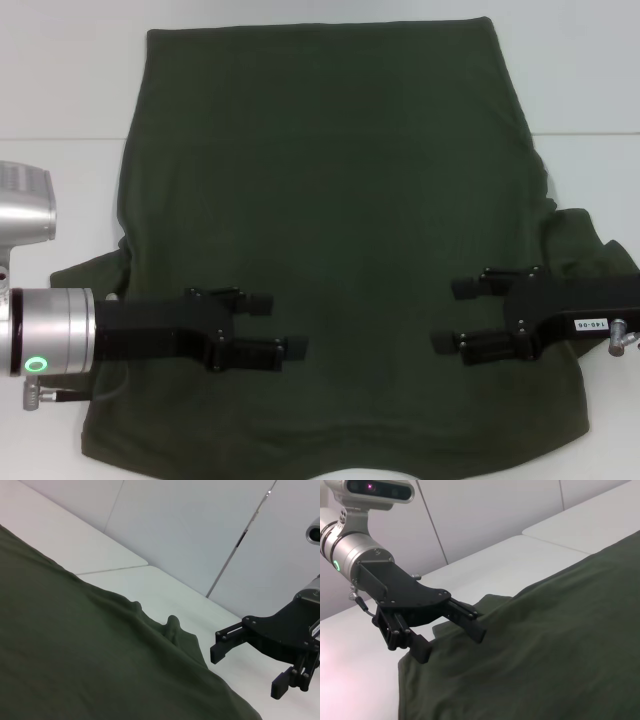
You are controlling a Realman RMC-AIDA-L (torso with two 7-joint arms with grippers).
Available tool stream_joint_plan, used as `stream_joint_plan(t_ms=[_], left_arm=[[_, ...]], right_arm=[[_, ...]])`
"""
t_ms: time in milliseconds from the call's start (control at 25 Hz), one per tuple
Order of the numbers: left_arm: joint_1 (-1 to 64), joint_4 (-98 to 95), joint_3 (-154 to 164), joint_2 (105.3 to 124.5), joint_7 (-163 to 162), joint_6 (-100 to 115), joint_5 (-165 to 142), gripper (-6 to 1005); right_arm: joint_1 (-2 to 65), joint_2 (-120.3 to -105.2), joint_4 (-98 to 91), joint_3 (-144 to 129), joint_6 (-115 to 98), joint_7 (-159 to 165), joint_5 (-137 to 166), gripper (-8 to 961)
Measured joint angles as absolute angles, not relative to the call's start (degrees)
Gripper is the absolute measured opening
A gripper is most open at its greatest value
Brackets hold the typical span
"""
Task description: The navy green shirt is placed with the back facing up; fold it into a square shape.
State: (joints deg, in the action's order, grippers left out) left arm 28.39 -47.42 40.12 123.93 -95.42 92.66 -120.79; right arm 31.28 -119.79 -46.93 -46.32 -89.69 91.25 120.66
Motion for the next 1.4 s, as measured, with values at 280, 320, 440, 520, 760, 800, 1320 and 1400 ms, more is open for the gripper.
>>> stream_joint_plan(t_ms=[280,320,440,520,760,800,1320,1400], left_arm=[[28.39,-47.45,40.22,123.93,-95.47,92.69,-120.58,946],[28.39,-47.48,40.25,123.93,-95.49,92.74,-120.58,946],[28.29,-47.63,39.81,123.93,-96.08,92.86,-120.55,946],[28.15,-47.72,37.86,123.77,-97.74,92.30,-120.42,946],[26.50,-46.58,22.41,120.00,-118.72,89.19,-120.83,945],[25.85,-46.20,21.51,119.10,-122.21,88.85,-120.90,945],[18.54,-41.51,20.58,116.76,-124.33,78.58,-120.70,947],[18.73,-41.30,20.63,117.53,-122.86,76.55,-120.69,946]], right_arm=[[31.29,-119.73,-46.93,-46.27,-89.72,91.26,120.66,946],[31.29,-119.72,-46.93,-46.28,-89.73,91.29,120.66,946],[31.30,-119.71,-46.93,-45.88,-89.74,91.51,120.66,945],[31.36,-119.73,-46.92,-44.29,-88.95,92.85,120.37,944],[31.18,-119.23,-46.82,-37.46,-82.43,106.00,116.27,941],[31.16,-119.01,-46.64,-36.57,-81.93,107.83,115.97,941],[31.89,-117.43,-43.01,-33.42,-80.31,111.19,114.54,941],[32.12,-117.42,-43.00,-33.44,-80.17,111.16,114.52,941]])
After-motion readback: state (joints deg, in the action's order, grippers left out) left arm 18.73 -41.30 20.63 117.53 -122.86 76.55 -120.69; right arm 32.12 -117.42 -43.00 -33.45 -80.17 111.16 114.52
